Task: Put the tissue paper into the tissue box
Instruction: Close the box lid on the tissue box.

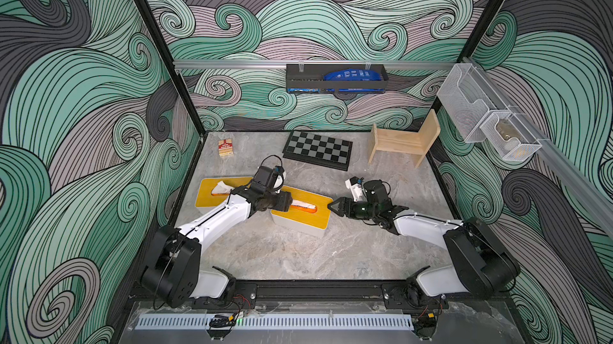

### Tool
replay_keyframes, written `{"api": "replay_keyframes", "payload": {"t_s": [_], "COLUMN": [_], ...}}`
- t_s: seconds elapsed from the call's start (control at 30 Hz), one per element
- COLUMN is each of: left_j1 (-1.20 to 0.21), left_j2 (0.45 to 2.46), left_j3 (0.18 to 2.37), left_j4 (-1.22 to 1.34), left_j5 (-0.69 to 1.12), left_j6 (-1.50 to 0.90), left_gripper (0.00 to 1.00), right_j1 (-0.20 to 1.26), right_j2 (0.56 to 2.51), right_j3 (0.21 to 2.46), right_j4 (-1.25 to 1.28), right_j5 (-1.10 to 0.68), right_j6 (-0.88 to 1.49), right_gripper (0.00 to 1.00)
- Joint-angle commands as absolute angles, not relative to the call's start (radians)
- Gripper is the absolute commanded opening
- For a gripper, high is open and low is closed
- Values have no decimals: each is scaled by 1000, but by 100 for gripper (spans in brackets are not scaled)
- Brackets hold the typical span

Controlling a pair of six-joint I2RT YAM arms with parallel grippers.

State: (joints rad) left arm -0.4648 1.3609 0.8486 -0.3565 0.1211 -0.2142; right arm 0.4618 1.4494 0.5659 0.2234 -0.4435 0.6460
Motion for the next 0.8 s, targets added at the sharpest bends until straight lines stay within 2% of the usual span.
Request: {"api": "replay_keyframes", "payload": {"t_s": [0.0, 0.17, 0.4, 0.57, 0.77], "left_j1": [-468, -467, -468, -492, -597], "left_j2": [1303, 1242, 1095, 1008, 1035], "left_j3": [885, 888, 833, 788, 785], "left_j4": [-359, -346, -252, -192, -209], "left_j5": [157, 140, 179, 141, 28], "left_j6": [-213, -213, -173, -264, -349], "left_gripper": [73, 80, 81, 75, 65], "right_j1": [467, 468, 481, 484, 484], "right_j2": [1483, 1455, 1375, 1301, 1208], "right_j3": [587, 654, 797, 818, 787], "right_j4": [79, 4, -147, -173, -173], "right_j5": [-373, -337, -231, -179, -152], "right_j6": [582, 534, 426, 391, 407], "right_gripper": [75, 77, 77, 78, 79]}}
